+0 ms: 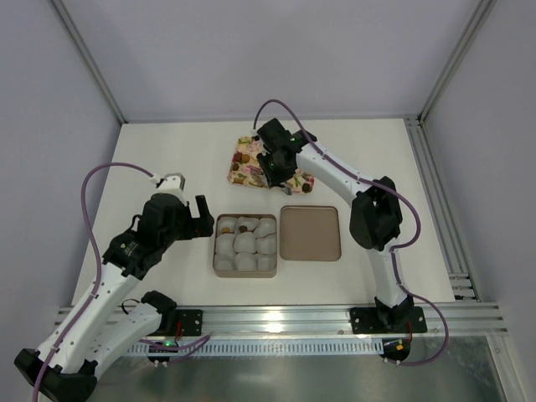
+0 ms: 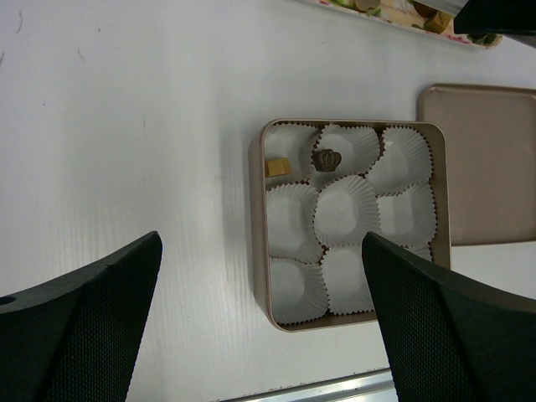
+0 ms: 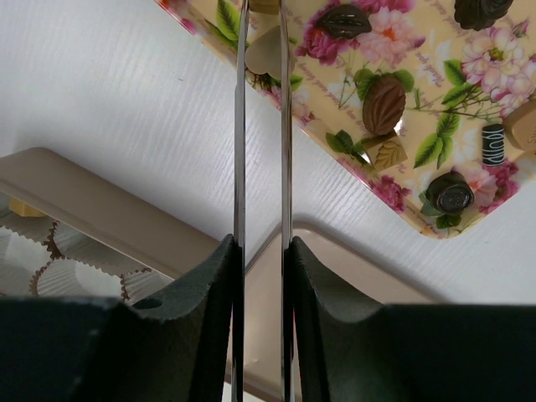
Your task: Pack the chocolate
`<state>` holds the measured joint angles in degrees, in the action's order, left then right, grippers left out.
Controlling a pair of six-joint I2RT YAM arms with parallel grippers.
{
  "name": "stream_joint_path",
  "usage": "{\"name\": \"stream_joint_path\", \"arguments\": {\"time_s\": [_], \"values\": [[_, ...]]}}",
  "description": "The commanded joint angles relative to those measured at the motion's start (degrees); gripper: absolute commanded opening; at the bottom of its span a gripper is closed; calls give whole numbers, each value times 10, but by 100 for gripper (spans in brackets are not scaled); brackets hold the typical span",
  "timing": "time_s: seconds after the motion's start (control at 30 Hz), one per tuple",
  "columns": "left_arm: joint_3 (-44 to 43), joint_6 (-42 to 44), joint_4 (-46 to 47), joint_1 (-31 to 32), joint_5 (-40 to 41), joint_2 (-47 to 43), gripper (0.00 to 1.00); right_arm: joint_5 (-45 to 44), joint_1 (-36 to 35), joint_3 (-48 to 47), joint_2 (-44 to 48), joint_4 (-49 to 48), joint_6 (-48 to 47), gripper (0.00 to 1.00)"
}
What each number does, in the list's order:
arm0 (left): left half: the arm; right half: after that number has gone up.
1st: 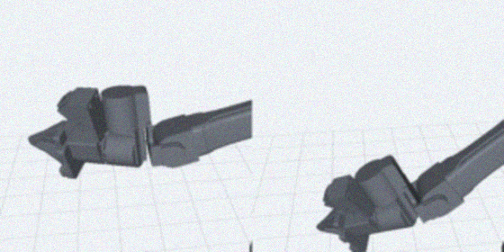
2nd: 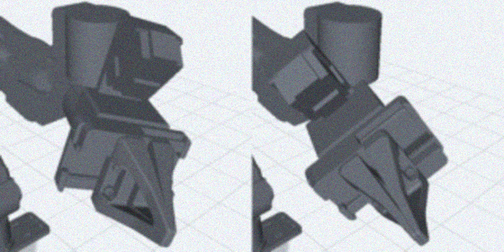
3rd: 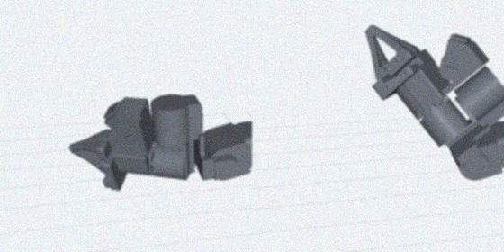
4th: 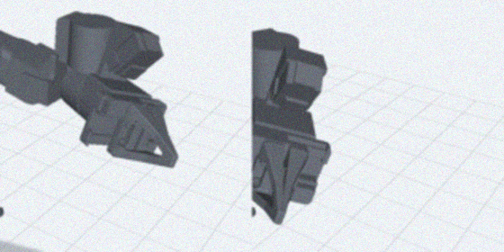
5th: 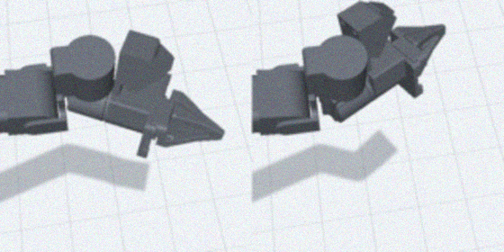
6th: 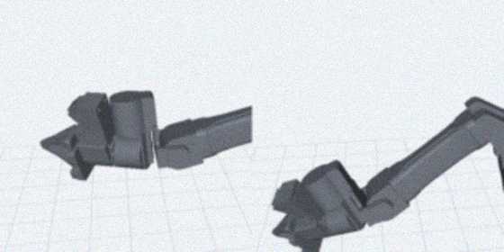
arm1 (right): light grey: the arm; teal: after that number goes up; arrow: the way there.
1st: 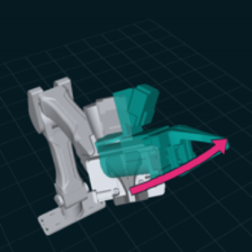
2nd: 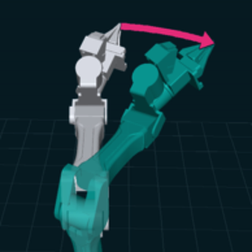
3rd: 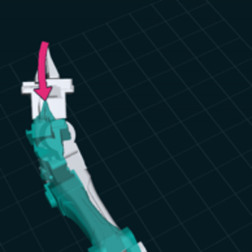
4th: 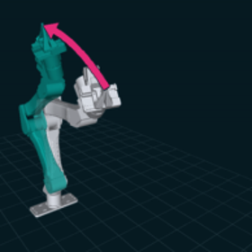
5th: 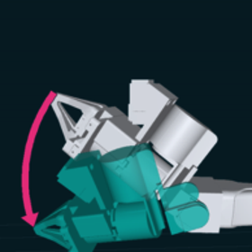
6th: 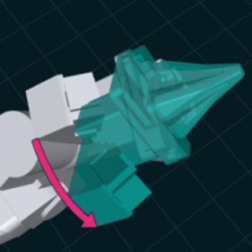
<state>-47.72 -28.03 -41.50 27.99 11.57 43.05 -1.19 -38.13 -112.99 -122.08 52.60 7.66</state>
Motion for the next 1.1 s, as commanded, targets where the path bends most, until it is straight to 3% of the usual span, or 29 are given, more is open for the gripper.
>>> {"name": "stream_joint_path", "arguments": {"time_s": [0.0,0.67,1.07], "values": [[0,0,0,-2,11,-5,100,-7,-1,-25,45,0,7,33],[0,0,2,-2,8,-6,100,4,0,7,126,1,31,32],[1,1,3,-2,4,-9,100,20,-55,247,329,-39,70,32]]}}
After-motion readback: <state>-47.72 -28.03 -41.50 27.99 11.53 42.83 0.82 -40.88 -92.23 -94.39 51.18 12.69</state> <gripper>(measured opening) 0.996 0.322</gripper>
